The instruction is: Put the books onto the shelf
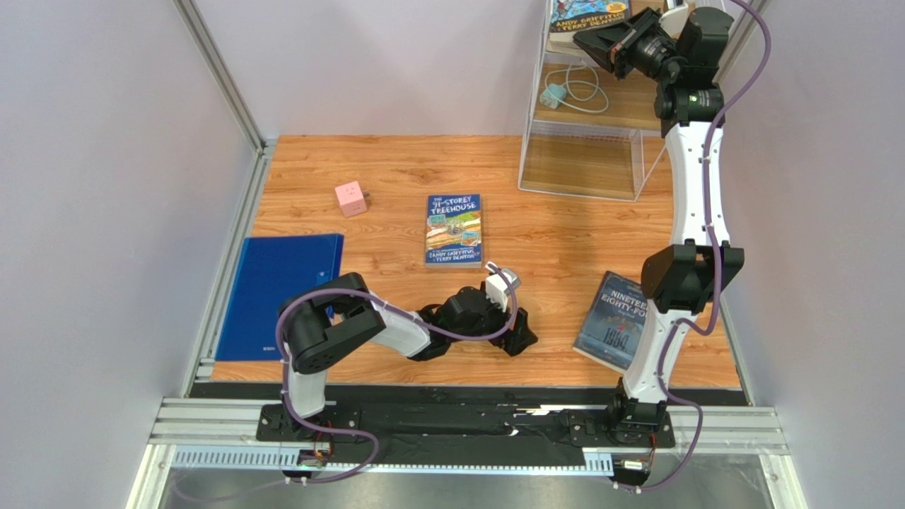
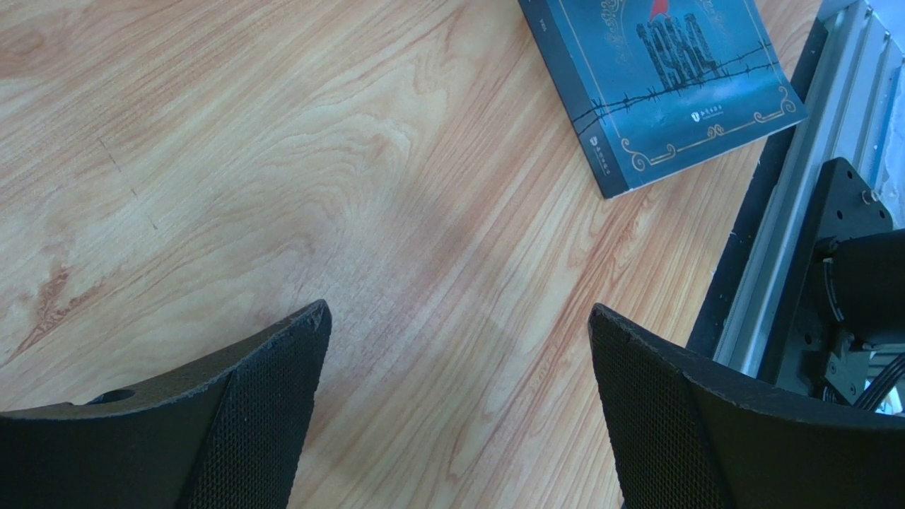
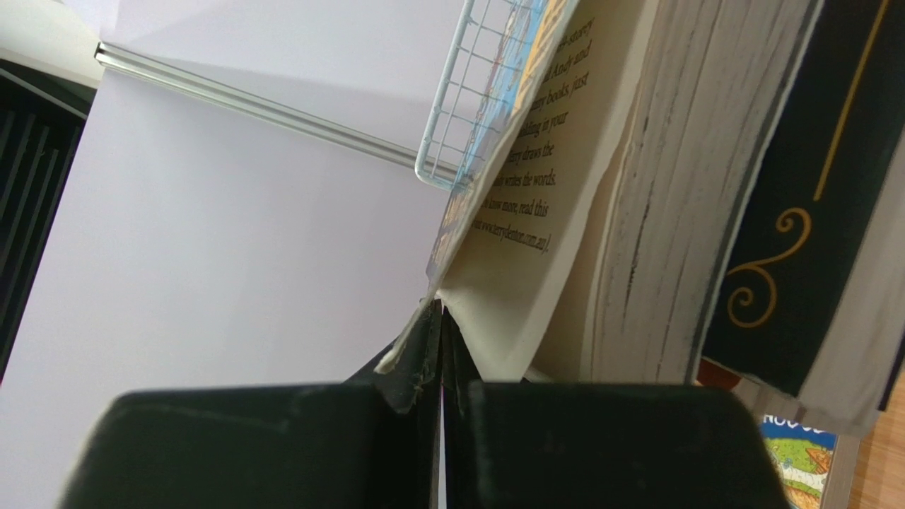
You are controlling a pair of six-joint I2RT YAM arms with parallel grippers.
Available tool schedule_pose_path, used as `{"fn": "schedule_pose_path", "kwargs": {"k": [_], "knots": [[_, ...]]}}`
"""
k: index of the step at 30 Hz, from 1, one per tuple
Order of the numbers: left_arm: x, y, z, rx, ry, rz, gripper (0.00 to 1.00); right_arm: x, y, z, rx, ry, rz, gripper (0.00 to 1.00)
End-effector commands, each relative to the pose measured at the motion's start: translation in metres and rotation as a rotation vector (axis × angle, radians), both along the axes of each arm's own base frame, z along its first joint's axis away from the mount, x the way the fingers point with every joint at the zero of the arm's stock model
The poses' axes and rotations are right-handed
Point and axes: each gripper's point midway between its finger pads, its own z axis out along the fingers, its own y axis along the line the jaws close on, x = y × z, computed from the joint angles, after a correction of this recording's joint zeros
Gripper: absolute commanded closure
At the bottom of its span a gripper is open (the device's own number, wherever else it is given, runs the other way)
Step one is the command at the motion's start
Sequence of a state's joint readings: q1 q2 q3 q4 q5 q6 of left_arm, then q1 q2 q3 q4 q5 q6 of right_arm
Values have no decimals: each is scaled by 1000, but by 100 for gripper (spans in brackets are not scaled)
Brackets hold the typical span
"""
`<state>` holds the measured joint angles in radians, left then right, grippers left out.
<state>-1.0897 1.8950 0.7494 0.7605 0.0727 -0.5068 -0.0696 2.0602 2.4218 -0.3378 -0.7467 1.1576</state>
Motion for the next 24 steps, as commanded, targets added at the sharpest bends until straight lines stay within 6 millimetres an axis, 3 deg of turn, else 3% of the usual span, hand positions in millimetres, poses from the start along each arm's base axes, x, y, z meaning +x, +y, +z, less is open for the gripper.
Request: {"fn": "schedule_pose_path", "kwargs": {"k": [1,6,9,10,11,12,13,14,15,16,17,18,20,21,22,24], "knots": [[-15,13,-39,120,65,-27,4,-1,2,19,9,-72,-2,100],[-13,14,-34,117,49,-19,4,-25,4,31,-77,-177,0,100],[-11,16,-22,115,19,-16,4,-58,2,32,-140,-231,-20,98],[-8,15,-8,99,1,-10,4,-86,3,46,-185,-294,-32,97],[-7,15,-4,111,-1,-8,4,-89,2,22,-207,-244,-34,96],[-5,16,4,114,-21,-5,3,-115,0,26,-232,-244,-65,92],[0,10,25,88,-47,-4,3,-124,-3,16,-255,-224,-84,87],[-1,14,25,126,-37,-1,3,-133,-6,5,-303,-223,-106,80],[1,14,30,133,-47,-2,3,-147,-13,-22,-331,-155,-151,72],[6,8,48,108,-64,5,3,-154,-17,-36,-358,-127,-175,64],[6,11,46,142,-46,12,3,-159,-22,-57,-407,-100,-191,56],[6,8,51,143,-48,4,3,-172,-30,-90,-442,-6,-222,49],[11,-2,62,153,-45,6,5,-182,-39,-132,-478,96,-252,36],[12,-6,64,151,-43,-10,7,-192,-47,-173,-496,187,-283,31],[13,-17,71,135,-48,-26,11,-196,-51,-190,-504,226,-300,29],[10,-27,73,128,-30,-68,32,-207,-66,-226,-522,326,-365,24]]}}
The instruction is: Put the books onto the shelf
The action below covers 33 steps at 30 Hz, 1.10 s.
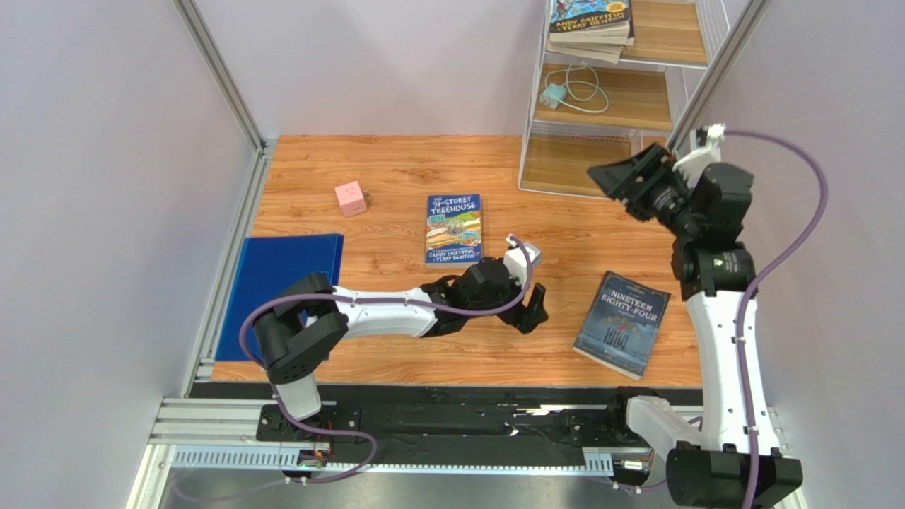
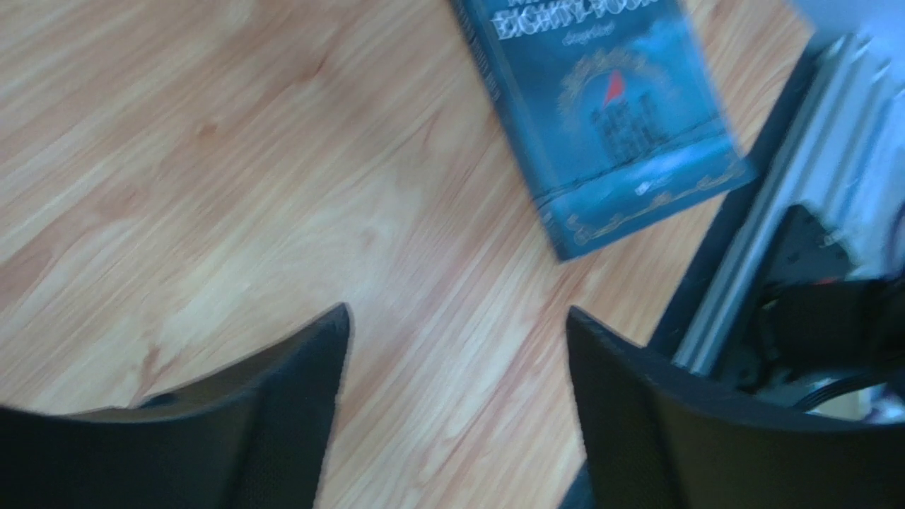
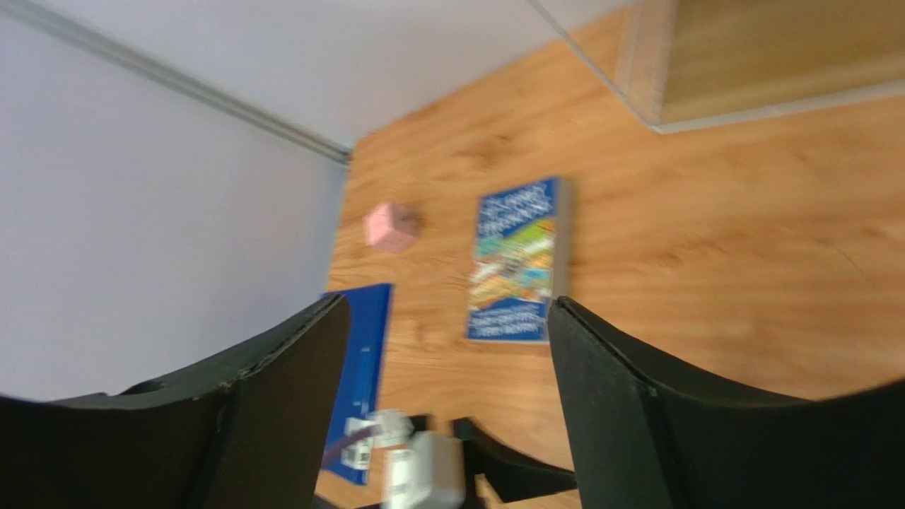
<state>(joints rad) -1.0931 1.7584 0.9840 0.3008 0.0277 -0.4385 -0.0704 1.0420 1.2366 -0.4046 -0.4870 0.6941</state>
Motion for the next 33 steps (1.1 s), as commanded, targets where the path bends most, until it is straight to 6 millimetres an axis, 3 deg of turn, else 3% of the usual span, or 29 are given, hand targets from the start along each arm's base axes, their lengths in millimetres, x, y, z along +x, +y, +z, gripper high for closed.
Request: {"fn": "schedule_pose_path", "kwargs": {"k": [1,2,3,4,6,8,15,22,28,33], "knots": [[-3,-27,17,15,14,-91,42,-7,-42,-155,-98,393,-210,24],[-4,-32,17,10,23,-106,59,-14,-49,-175,-105,455,-240,23],[-7,-38,17,7,38,-130,68,-18,-62,-192,-133,510,-310,23],[-5,-47,14,22,52,-144,86,-26,-70,-213,-156,569,-343,23],[-4,-55,10,37,69,-156,100,-45,-103,-240,-250,680,-510,17],[0,-62,2,69,94,-151,100,-60,-124,-260,-300,744,-599,7],[-3,-77,-23,138,162,-199,100,-100,-170,-311,-383,1016,-699,1],[4,-84,-29,146,209,-194,100,-104,-163,-338,-264,1100,-627,2],[15,-70,-38,157,261,-167,100,-111,-149,-367,-215,1161,-562,3],[24,-51,-48,173,279,-131,100,-102,-115,-389,-86,1141,-412,8]]}}
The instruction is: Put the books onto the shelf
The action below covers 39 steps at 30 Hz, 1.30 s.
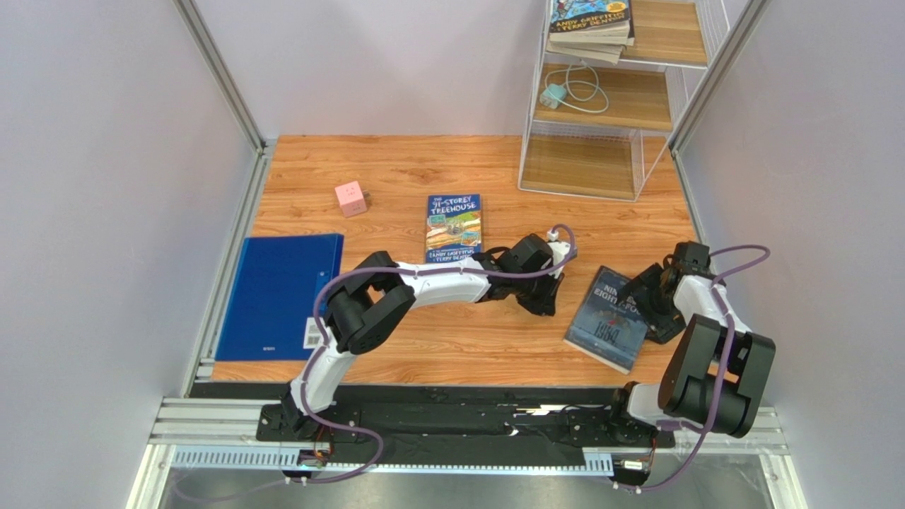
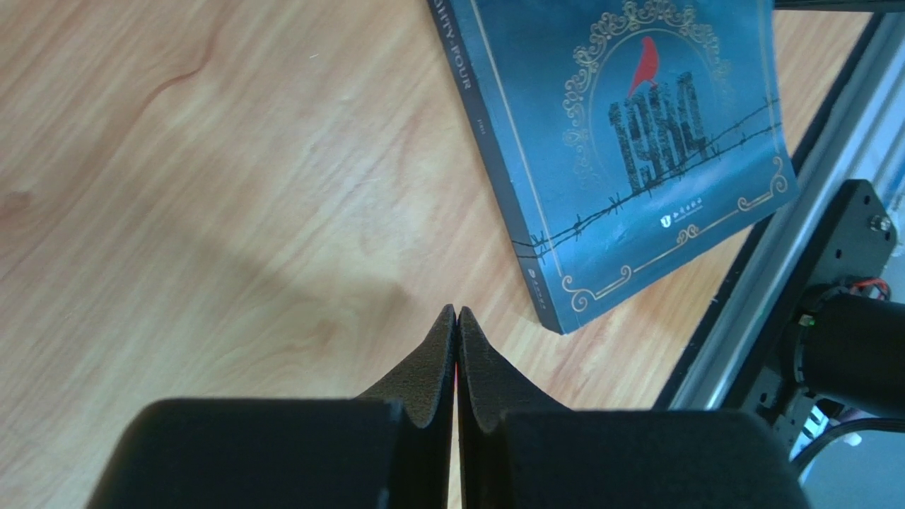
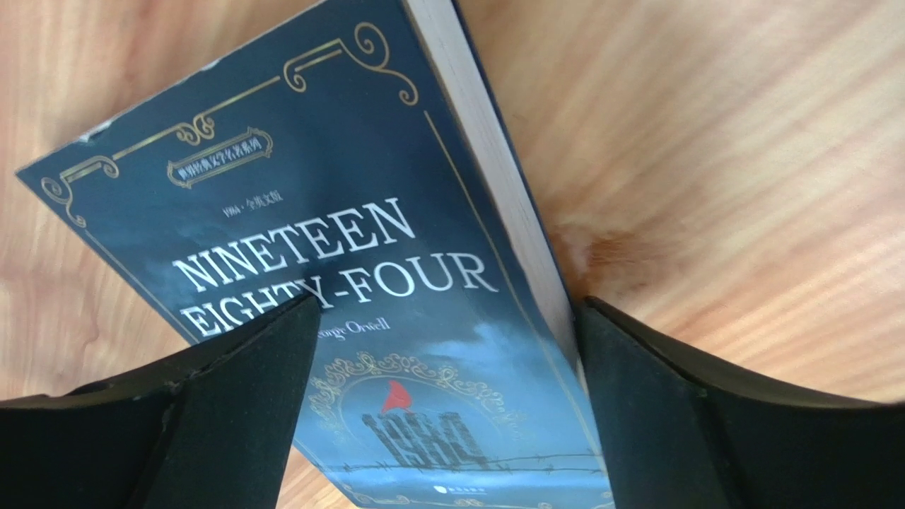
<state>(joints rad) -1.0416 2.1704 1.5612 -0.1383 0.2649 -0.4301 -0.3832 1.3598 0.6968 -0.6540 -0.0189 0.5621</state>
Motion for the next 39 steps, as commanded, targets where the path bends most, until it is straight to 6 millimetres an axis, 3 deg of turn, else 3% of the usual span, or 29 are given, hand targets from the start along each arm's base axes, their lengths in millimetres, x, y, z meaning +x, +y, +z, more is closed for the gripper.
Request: {"fn": "schedule_pose_path", "kwargs": {"k": [1,7,9,13,18,19,21,24,28,32,34,35,39], "knots": [[4,15,-2,5,37,25,100,4,40,-31,159,-22,108,9],[17,31,-16,33,56,60,100,25,79,-41,216,11,291,10],[22,33,-22,32,76,69,100,35,77,-38,156,21,329,10],[27,36,-30,40,90,91,100,45,90,-22,86,-19,406,11],[35,44,-32,57,91,125,100,58,123,4,160,-128,496,17],[36,44,-32,58,93,129,100,58,137,7,186,-142,544,24],[41,46,-32,57,94,135,100,58,150,12,237,-160,578,32],[41,43,-31,54,104,120,100,64,166,21,301,-239,624,53],[43,43,-31,69,105,124,100,61,186,42,404,-350,672,60],[44,42,-29,64,106,122,100,61,192,61,429,-436,690,61],[44,41,-29,62,107,118,100,63,192,69,418,-466,694,88],[44,40,-29,55,102,113,100,63,192,72,415,-478,696,96],[40,37,-32,35,115,95,100,67,197,93,425,-572,727,100]]}}
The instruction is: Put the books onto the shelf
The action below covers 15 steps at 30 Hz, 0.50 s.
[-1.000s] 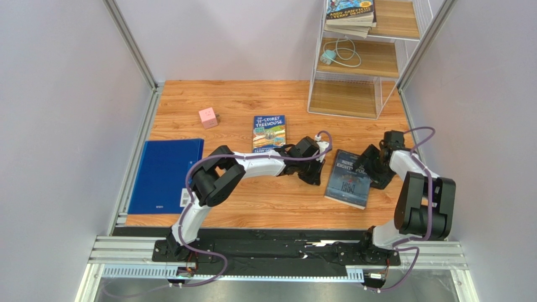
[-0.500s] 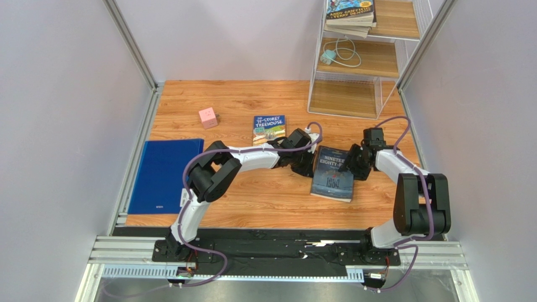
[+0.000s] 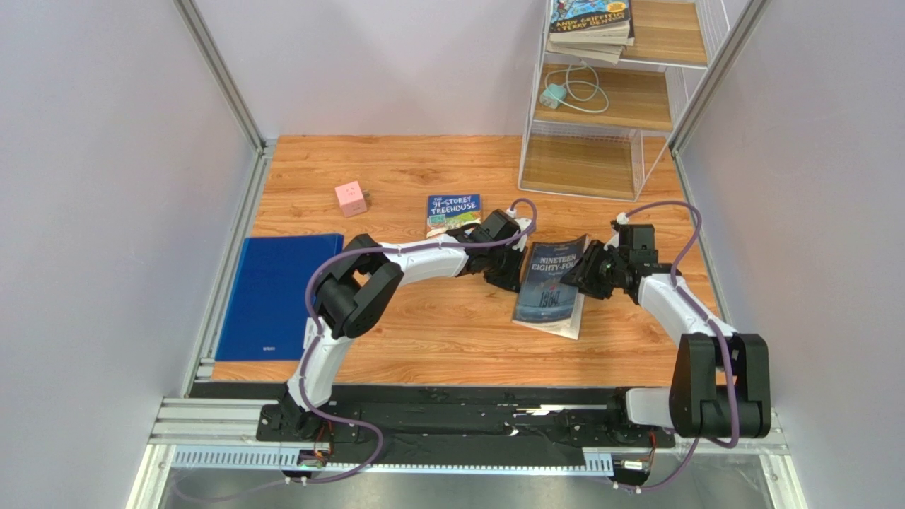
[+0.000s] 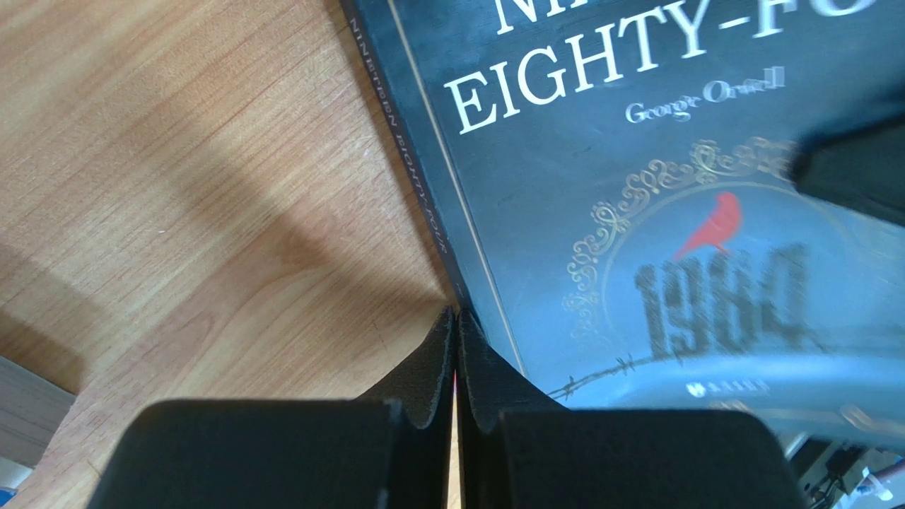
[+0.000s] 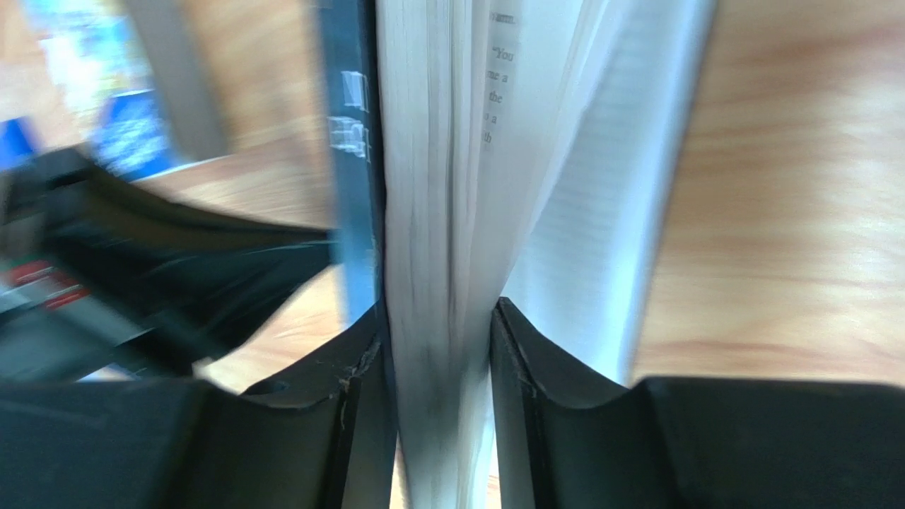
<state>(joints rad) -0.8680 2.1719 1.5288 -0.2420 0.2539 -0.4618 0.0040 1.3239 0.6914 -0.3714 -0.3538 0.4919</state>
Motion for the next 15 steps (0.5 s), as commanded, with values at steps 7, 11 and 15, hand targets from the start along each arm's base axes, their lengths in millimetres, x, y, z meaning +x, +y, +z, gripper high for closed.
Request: {"fn": "schedule_pose_path", "kwargs": {"k": [7,11,15], "knots": [[-17,-15,3,-51,-31,-42,100,0,52,55,215,-162,186,100],[-5,16,25,-11,-103,23,71,2,49,64,195,-194,182,100],[4,46,56,-36,-159,71,37,3,49,82,182,-228,205,100]]}}
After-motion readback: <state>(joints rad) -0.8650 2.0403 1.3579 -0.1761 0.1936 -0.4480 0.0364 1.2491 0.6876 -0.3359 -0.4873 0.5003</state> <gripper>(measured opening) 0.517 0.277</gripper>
